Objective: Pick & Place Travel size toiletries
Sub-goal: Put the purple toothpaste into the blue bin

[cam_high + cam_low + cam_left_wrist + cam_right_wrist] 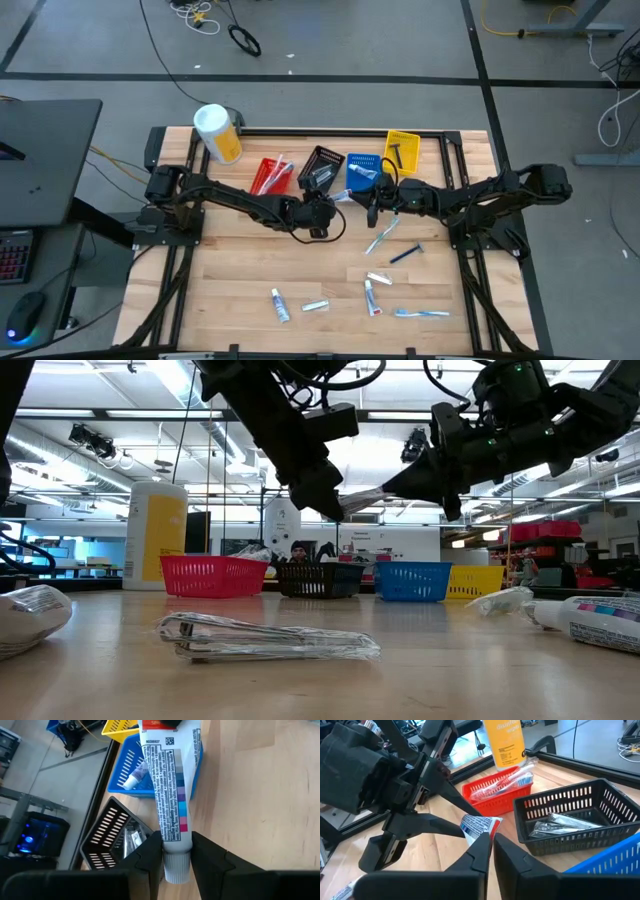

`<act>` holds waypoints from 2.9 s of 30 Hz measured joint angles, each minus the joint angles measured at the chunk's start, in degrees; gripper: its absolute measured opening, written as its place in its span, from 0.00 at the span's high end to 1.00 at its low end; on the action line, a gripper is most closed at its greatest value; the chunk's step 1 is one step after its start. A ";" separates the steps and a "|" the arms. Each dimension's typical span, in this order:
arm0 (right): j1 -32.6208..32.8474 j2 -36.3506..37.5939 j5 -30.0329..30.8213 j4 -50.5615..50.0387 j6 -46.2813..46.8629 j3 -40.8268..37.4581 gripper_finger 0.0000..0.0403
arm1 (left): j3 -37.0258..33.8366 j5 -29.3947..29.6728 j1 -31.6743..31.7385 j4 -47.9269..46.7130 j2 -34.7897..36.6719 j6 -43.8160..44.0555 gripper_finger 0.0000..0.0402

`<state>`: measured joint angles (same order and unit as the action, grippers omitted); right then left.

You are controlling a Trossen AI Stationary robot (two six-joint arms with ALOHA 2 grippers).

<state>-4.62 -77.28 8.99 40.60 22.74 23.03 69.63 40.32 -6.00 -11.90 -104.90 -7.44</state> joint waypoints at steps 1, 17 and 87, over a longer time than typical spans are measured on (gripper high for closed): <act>0.00 0.00 0.00 0.00 0.02 -0.01 0.95 | 0.00 0.23 0.00 0.10 0.00 -0.66 0.76; -0.02 0.04 2.52 -1.58 -0.28 -0.07 1.00 | -0.13 0.97 0.00 2.03 0.00 -4.96 0.75; -1.89 3.39 24.29 -23.67 -0.70 -0.07 0.92 | -0.48 -5.91 2.51 1.06 -0.22 4.30 0.53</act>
<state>-6.51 -73.89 33.28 16.93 22.04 22.96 69.14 34.41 -3.49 -10.84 -105.12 -3.14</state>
